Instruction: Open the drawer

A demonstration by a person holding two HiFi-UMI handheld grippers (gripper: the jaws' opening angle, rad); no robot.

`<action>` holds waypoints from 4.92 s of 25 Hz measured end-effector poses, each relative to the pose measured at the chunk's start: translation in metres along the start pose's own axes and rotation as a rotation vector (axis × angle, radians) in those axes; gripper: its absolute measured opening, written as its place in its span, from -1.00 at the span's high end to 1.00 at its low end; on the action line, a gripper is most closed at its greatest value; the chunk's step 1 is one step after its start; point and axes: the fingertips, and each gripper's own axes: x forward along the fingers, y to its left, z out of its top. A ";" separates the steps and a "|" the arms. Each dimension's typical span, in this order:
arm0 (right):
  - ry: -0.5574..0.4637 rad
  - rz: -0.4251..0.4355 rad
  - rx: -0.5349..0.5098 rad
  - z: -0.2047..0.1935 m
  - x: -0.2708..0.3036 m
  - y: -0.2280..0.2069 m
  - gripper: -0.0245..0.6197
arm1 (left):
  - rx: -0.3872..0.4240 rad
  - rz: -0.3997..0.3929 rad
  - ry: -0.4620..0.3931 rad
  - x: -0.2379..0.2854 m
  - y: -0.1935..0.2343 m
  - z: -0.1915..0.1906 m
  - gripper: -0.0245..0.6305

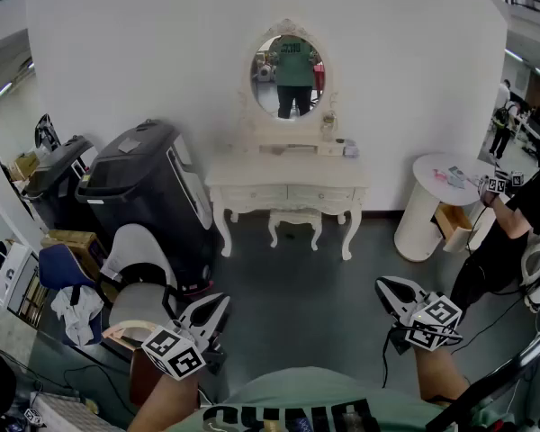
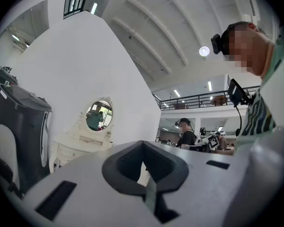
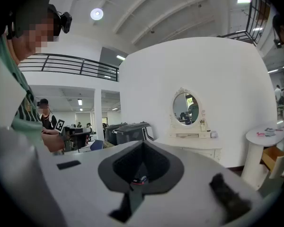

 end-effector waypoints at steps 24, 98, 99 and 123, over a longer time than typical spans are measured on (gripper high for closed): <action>-0.028 -0.012 -0.048 0.018 -0.026 -0.044 0.90 | 0.042 -0.002 -0.002 0.043 -0.037 0.002 0.90; -0.009 0.177 -0.086 0.090 0.303 -0.444 0.90 | 0.093 0.016 0.110 0.516 0.196 0.009 0.90; -0.012 0.180 -0.081 0.090 0.305 -0.453 0.90 | 0.094 0.023 0.120 0.522 0.196 0.005 0.90; -0.009 -0.030 -0.121 0.146 0.489 -0.492 0.90 | 0.072 -0.171 0.104 0.616 0.413 0.076 0.90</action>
